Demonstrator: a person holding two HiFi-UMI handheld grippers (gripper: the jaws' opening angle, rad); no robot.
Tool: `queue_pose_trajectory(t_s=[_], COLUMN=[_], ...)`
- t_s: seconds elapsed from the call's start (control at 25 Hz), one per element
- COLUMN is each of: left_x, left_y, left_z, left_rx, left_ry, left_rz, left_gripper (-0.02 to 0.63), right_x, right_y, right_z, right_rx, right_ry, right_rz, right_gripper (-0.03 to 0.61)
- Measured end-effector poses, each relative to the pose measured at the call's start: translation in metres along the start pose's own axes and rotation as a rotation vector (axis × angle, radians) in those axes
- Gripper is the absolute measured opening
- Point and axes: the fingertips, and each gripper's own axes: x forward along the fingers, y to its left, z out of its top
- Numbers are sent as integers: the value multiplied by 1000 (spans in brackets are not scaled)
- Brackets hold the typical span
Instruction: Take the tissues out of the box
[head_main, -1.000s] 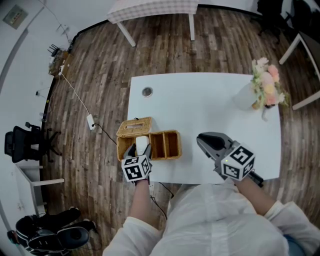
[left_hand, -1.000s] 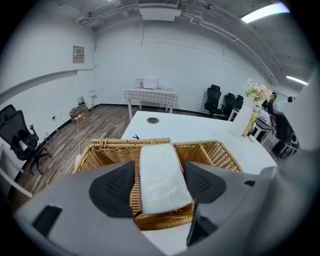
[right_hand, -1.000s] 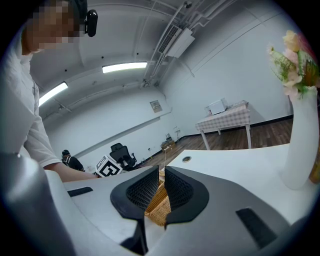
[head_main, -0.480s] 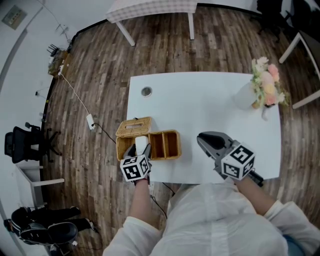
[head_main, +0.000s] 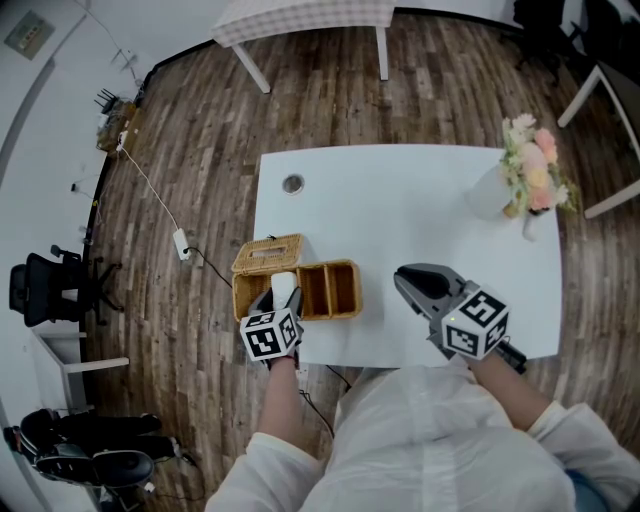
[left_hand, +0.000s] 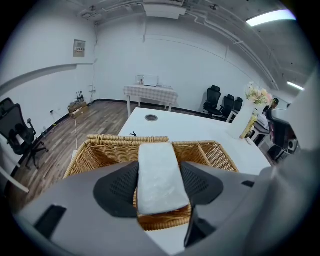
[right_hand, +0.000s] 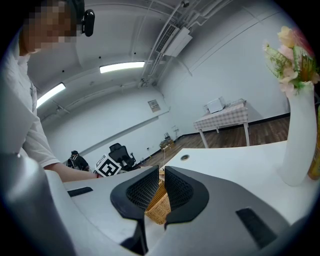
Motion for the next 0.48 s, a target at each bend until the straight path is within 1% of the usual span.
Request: queue_pose_trajectory(t_s=[0.48], left_x=[-2], left_y=[1], left_z=[1], left_rx=[-41], left_ry=[-7], left_rz=[1], left_gripper=[240], right_x=[-5], right_y=[-1], right_z=[-3], right_rx=[2], right_ry=[6], right_rz=[-16], right_gripper=[38])
